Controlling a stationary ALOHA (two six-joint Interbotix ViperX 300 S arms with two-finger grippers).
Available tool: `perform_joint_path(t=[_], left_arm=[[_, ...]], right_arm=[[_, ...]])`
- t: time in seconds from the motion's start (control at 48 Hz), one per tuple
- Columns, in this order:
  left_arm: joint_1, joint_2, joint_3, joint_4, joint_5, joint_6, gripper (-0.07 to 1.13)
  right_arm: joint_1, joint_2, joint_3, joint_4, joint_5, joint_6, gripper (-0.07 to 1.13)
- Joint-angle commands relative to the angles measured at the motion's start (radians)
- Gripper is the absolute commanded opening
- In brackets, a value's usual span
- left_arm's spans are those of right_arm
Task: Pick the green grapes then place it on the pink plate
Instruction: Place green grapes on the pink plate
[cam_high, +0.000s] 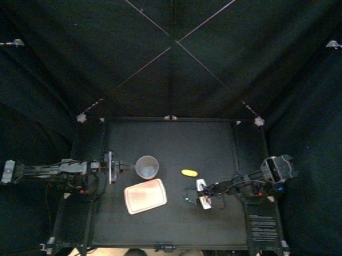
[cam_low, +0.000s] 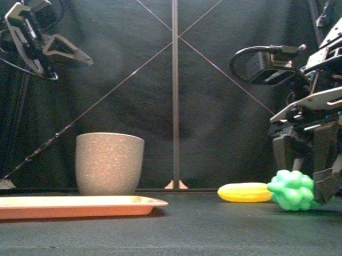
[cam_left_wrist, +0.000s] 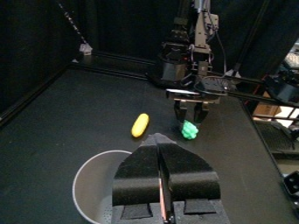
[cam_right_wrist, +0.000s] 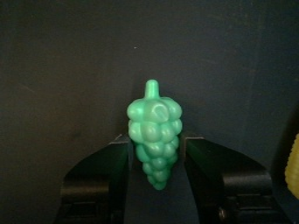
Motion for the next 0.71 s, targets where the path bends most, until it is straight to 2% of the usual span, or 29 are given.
perform_joint_path(t=[0.021, 0.208, 0.354, 0.708], left_arm=[[0.002, 0.003, -0.011, 0.0, -0.009, 0.002, 0.19], [0.008, 0.003, -0.009, 0.003, -0.011, 0.005, 0.19], [0.031, 0.003, -0.002, 0.002, -0.012, 0.003, 0.19], [0.061, 0.002, 0.011, 0.0, -0.011, 0.002, 0.19]], right_arm=[[0.005, -0.017, -0.026, 0.009, -0.006, -0.002, 0.69], [-0.002, -0.017, -0.117, -0.015, -0.018, -0.014, 0.68], [-0.031, 0.023, -0.233, -0.094, -0.064, -0.011, 0.68], [-0.098, 0.318, -0.584, -0.149, -0.141, -0.018, 0.68]])
